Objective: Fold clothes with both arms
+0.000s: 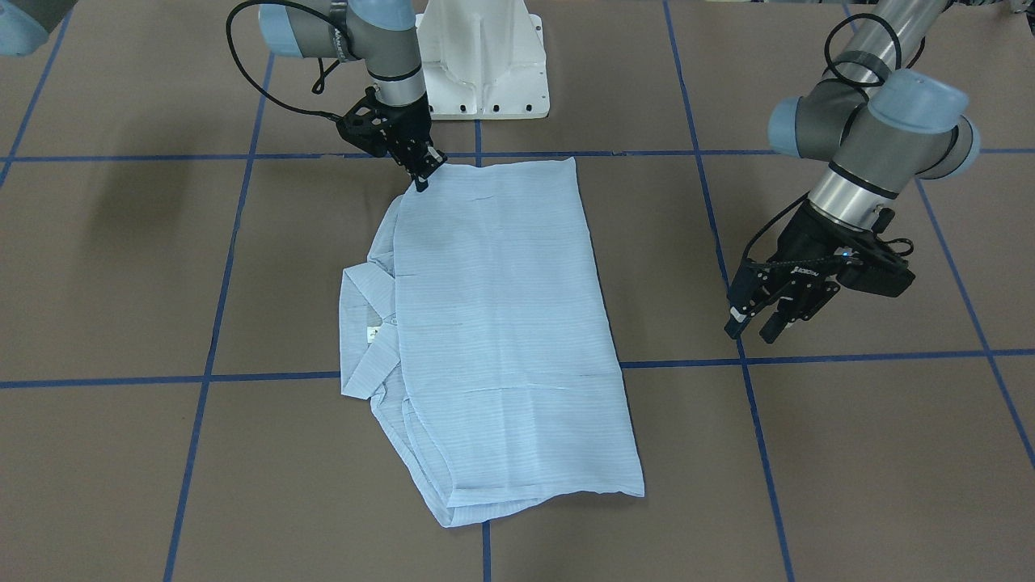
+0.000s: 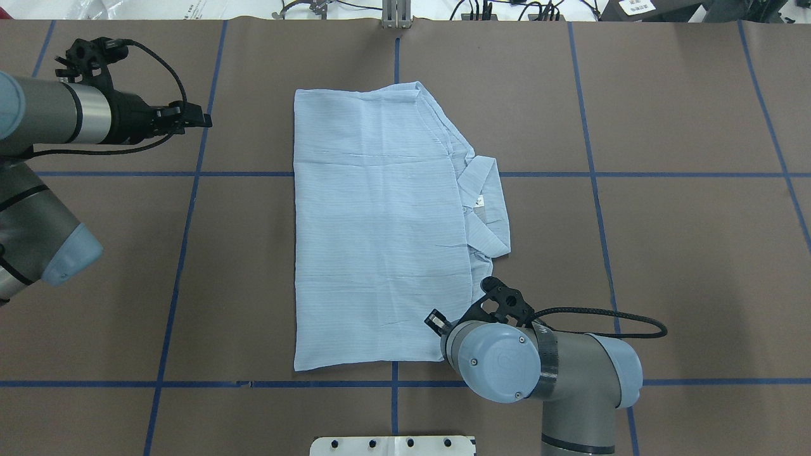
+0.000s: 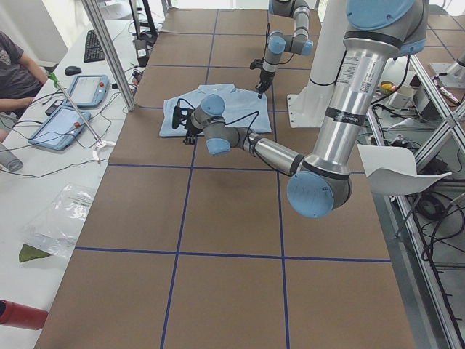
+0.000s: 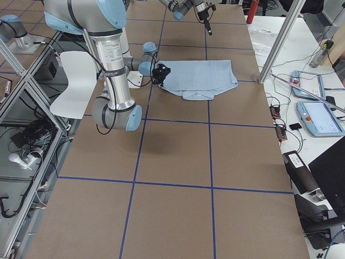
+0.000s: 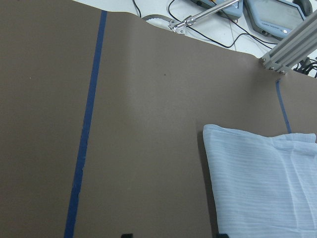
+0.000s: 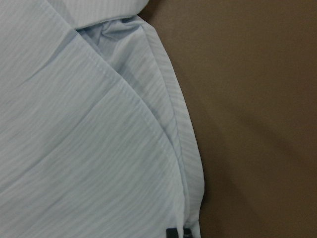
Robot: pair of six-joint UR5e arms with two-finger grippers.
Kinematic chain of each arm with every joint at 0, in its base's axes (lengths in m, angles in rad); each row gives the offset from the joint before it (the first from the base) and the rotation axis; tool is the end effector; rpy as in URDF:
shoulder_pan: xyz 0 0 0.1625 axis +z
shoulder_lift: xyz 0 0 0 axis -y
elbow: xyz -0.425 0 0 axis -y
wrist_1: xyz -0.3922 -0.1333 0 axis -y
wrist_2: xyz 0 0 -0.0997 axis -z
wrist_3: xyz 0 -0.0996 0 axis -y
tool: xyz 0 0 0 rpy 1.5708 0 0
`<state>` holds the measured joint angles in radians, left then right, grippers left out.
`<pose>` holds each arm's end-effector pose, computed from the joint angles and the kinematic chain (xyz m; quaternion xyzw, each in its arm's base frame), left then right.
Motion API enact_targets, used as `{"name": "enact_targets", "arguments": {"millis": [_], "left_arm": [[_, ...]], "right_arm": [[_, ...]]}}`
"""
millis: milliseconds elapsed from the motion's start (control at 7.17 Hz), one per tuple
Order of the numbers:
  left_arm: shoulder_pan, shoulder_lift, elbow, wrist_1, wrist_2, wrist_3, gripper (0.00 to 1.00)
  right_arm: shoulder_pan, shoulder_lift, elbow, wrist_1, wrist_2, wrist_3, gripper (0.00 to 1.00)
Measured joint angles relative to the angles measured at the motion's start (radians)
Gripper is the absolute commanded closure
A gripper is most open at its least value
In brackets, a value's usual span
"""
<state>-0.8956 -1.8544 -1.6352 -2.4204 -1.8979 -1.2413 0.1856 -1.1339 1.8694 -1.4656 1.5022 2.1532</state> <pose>0.3033 -0.5409 0.3783 0.2097 0.5323 -0.1395 0.8082 -0.5748 -0.2505 0.2764 -0.0497 -0.4060 0.3548 0.8407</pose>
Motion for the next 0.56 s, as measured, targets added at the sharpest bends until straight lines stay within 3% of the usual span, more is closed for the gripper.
{"name": "enact_targets", "arguments": {"millis": [279,558], "left_arm": [[0.017,-0.004,-0.043,0.037,-0.002,-0.116,0.35],[0.116,-0.003,-0.117,0.048,0.007,-0.399,0.35]], "right_arm": [[-0.003,0.000,0.039,-0.045,0.001,0.000,1.00],[-0.013,-0.001,0.056,-0.066,0.001,0.002,1.00]]}}
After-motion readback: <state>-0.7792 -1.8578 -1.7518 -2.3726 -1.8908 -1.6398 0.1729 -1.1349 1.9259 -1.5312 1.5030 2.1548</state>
